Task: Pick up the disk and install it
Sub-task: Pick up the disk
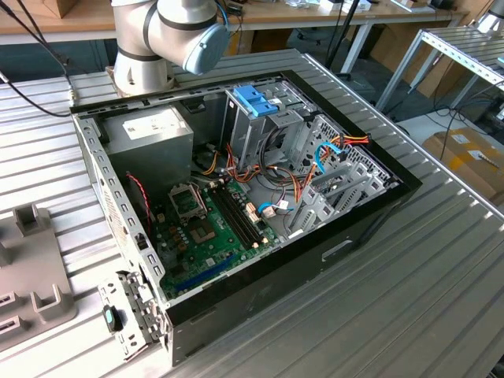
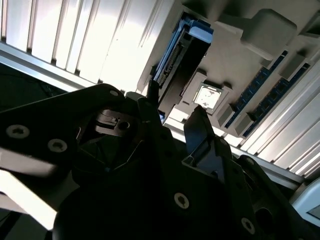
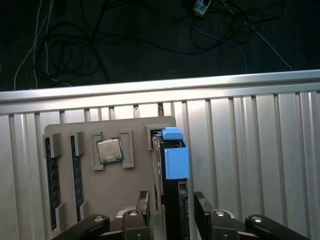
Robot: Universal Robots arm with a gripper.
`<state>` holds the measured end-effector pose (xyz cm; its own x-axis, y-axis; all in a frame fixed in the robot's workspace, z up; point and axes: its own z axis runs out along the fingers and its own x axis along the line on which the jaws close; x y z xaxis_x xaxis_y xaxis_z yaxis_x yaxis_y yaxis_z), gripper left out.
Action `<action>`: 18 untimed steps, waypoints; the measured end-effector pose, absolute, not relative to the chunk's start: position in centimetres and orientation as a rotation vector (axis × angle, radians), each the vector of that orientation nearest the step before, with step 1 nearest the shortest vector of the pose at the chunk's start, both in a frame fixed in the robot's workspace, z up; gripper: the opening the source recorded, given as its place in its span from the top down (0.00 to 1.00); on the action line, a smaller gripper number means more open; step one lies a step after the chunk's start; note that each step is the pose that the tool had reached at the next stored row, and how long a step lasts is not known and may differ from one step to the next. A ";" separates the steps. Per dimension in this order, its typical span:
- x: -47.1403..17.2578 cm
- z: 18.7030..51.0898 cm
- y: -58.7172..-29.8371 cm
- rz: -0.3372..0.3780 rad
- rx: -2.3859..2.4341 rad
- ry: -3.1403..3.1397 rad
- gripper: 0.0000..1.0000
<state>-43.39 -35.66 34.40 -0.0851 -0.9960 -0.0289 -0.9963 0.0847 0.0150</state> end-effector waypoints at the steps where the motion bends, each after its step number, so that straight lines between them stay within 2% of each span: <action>1: -43.4 34.2 -35.7 0.048 -2.117 2.305 0.52; 18: -43.4 32.8 -35.3 0.048 -2.118 2.305 0.52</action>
<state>-43.38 -35.31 32.79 -0.0849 -0.9960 -0.0288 -0.9963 0.0845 0.0151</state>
